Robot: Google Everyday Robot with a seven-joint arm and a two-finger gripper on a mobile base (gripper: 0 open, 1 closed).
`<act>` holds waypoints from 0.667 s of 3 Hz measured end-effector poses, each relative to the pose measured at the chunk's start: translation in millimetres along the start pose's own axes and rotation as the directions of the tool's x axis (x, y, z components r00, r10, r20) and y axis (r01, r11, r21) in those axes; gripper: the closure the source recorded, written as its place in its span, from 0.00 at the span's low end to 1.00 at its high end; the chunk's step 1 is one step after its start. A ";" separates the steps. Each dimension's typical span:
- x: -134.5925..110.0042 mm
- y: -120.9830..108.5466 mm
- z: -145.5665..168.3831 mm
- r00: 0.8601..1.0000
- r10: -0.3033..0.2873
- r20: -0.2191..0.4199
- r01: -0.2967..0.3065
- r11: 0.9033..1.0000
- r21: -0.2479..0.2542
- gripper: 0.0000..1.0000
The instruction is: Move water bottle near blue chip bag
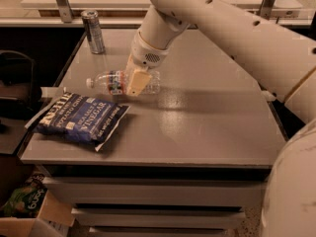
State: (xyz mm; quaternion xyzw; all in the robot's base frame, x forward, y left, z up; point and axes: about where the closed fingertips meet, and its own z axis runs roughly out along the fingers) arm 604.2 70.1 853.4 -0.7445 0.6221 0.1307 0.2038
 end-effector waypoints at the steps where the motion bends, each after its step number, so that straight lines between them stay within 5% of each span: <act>1: -1.2 -0.1 -2.8 0.999 -0.021 0.025 0.021 1.000 -0.006 0.36; 2: -2.8 0.8 -6.2 0.998 -0.048 0.046 0.048 0.999 -0.012 0.13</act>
Offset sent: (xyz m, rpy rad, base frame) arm -0.0029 -0.0042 0.0148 0.0621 -0.0153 0.0866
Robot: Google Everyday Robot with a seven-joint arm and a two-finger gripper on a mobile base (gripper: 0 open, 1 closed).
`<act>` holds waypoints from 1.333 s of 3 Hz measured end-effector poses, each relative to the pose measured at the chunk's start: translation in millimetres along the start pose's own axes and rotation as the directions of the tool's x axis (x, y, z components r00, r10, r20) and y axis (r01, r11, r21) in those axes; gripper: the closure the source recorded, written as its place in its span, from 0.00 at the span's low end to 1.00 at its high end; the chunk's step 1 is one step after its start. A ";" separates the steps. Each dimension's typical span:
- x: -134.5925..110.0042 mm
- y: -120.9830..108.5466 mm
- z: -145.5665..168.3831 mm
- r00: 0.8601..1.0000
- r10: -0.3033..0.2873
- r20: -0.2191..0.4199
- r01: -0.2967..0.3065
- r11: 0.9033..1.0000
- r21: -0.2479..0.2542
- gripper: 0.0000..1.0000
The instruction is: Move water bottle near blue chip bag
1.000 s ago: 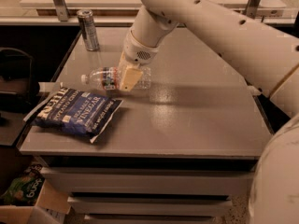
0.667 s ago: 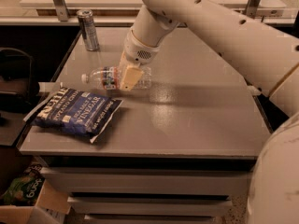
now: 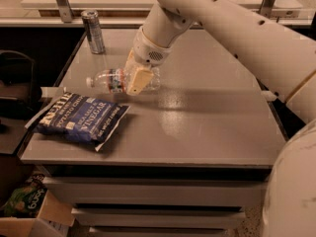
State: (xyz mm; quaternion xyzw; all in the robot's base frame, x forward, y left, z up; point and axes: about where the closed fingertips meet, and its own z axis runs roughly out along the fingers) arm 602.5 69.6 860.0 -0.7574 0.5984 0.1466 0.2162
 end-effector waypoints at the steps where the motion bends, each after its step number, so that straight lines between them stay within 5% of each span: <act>1: -2.4 0.6 -1.8 1.000 -0.028 0.013 0.028 1.000 -0.012 0.00; 4: -6.1 2.0 -5.6 0.998 -0.060 0.035 0.061 0.998 -0.028 0.00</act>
Offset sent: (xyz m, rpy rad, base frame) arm -0.0025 0.0003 0.0099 0.0221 -0.0029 0.0669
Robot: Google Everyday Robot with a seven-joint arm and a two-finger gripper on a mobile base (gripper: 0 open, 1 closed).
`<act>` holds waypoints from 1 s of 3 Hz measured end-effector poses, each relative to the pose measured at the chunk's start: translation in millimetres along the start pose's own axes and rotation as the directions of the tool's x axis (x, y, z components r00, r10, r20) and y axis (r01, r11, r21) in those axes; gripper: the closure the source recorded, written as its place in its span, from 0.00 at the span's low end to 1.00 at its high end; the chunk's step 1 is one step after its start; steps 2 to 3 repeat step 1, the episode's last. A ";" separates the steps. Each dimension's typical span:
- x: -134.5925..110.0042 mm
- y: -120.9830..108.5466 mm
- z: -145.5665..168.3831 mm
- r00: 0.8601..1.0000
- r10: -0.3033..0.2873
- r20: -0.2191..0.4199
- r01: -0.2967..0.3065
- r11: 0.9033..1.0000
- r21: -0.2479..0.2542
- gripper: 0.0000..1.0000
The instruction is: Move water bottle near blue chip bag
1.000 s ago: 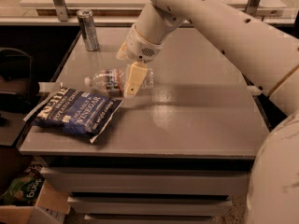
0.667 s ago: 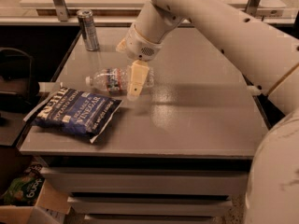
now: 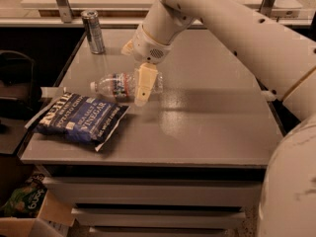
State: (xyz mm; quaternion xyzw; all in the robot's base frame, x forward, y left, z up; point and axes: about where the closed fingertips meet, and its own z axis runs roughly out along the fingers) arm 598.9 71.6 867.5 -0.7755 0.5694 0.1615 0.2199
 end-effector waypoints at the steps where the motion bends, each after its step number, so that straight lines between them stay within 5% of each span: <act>1: -2.5 1.3 -6.0 1.000 -0.019 0.016 0.019 1.000 -0.006 0.00; 3: -2.5 1.3 -6.0 1.000 -0.019 0.016 0.019 1.000 -0.006 0.00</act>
Offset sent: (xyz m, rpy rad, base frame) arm 0.0000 0.0000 0.0000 0.0000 0.0000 0.0000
